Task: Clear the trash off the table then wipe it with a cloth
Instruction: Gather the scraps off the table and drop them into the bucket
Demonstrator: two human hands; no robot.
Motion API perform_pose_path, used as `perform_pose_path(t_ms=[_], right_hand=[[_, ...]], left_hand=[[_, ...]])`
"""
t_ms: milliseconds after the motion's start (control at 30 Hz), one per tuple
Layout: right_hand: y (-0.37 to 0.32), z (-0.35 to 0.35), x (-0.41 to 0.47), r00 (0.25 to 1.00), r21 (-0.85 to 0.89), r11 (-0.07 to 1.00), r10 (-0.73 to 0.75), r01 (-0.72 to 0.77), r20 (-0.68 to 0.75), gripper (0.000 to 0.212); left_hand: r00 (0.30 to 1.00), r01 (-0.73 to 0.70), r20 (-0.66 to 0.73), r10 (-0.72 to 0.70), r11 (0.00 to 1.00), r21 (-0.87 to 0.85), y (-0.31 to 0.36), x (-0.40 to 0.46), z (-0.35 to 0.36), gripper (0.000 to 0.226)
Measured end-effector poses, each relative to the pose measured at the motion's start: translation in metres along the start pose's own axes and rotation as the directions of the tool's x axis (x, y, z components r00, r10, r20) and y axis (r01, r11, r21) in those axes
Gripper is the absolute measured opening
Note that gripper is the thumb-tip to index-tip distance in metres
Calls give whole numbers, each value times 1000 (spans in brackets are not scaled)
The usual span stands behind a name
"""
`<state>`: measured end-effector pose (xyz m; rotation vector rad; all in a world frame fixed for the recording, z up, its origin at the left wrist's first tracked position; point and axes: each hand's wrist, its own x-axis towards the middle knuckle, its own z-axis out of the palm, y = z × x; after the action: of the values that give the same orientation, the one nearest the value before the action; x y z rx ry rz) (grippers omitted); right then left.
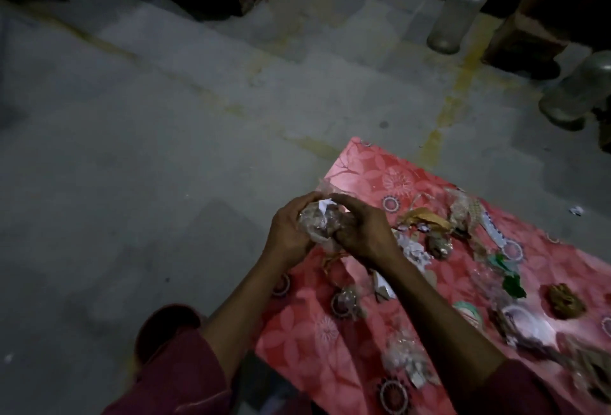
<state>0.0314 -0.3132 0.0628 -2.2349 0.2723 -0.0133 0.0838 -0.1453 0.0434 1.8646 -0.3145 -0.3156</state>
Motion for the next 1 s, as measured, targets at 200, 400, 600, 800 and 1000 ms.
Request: perform_pose_path(t_ms=[200,400,600,800,1000], right_hand=[[-50,84,-74,953,113,977,-200,178,226,43],[-92,217,-135,833,154,962,-273,226,482,49],[-112,360,-141,744,70,992,-127,108,656,43],[-81,553,-114,641,-30,999,47,-37,766,52],[-24,704,-84,590,-66,971,193,-230,784,31]], left_hand=[[955,148,-259,-143,989,0,-32,-137,-74,69],[801,340,-448,-397,918,-204,-91,-259,-150,58],[696,428,-471,-542,839,-335,-181,-300,-221,38],[634,559,-413,-654,756,-339,-381,-313,-286,66],[520,660,-440,-732,671,-337,-541,-311,-291,44]])
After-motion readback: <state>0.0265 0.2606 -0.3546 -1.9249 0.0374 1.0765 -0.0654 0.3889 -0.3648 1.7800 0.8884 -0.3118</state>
